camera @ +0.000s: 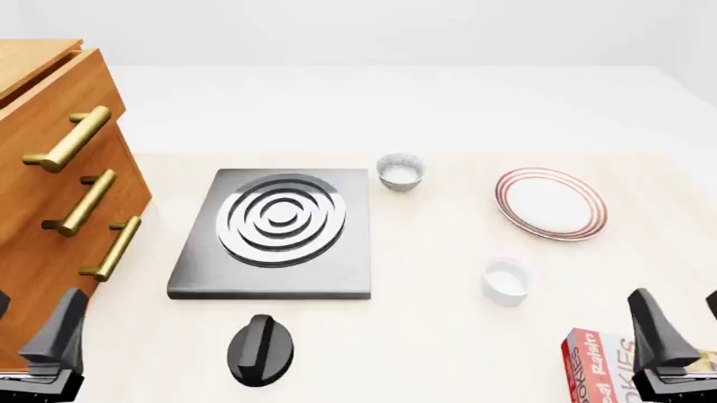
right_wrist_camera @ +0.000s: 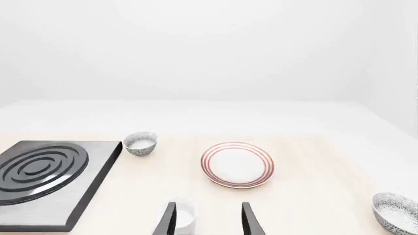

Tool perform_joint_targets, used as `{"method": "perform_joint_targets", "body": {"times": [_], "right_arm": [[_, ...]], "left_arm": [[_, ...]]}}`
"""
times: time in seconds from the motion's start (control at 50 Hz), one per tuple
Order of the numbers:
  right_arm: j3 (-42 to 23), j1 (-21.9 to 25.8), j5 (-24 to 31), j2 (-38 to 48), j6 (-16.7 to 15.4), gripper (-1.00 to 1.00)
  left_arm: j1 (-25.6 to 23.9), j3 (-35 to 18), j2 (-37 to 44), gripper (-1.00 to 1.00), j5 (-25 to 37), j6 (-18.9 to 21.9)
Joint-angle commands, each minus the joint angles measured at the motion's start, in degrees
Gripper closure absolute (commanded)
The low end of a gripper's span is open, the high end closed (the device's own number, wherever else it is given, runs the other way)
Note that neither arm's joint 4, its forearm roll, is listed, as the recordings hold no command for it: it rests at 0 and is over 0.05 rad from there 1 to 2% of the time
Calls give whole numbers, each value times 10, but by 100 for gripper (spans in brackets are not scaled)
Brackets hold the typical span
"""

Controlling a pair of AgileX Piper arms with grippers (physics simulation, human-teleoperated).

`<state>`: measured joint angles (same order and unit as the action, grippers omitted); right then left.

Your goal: Pick the akita bowl next to the cookies box and place it on the plate.

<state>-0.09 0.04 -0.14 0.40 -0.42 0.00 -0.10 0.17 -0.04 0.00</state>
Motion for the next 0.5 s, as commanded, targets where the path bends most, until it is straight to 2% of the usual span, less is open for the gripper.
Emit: {"method": "perform_joint_targets", "body": {"times": [0.02, 0.12, 0.16, 0.22, 0.24, 0.26, 0.28, 0.3, 0.4, 0.44, 0.5], "right_arm": [[-3, 1, 0, -4, -21, -100], [-3, -3, 3, -3, -12, -100], [-4, -26, 2, -4, 4, -100], [-12, -38, 9, -4, 6, -100], [-22, -44, 35, -2, -24, -100], [-33, -28, 43, -4, -35, -100], [-33, -28, 43, -4, -35, -100], [-56, -31, 75, -4, -33, -100], [-81, -31, 148, -1, -27, -100], [-97, -29, 178, -1, -38, -100], [-96, -42, 185, 36, -27, -100]], "left_arm": [[0, -1, 3, -100, -1, 0], [0, -1, 3, -100, -1, 0], [0, -1, 3, -100, -1, 0], [0, -1, 3, -100, -1, 0], [0, -1, 3, -100, -1, 0], [0, -1, 3, -100, -1, 0], [0, -1, 3, -100, -1, 0], [0, -1, 3, -100, -1, 0], [0, -1, 3, -100, -1, 0], [0, -1, 3, -100, -1, 0], [0, -1, 3, -100, -1, 0]]}}
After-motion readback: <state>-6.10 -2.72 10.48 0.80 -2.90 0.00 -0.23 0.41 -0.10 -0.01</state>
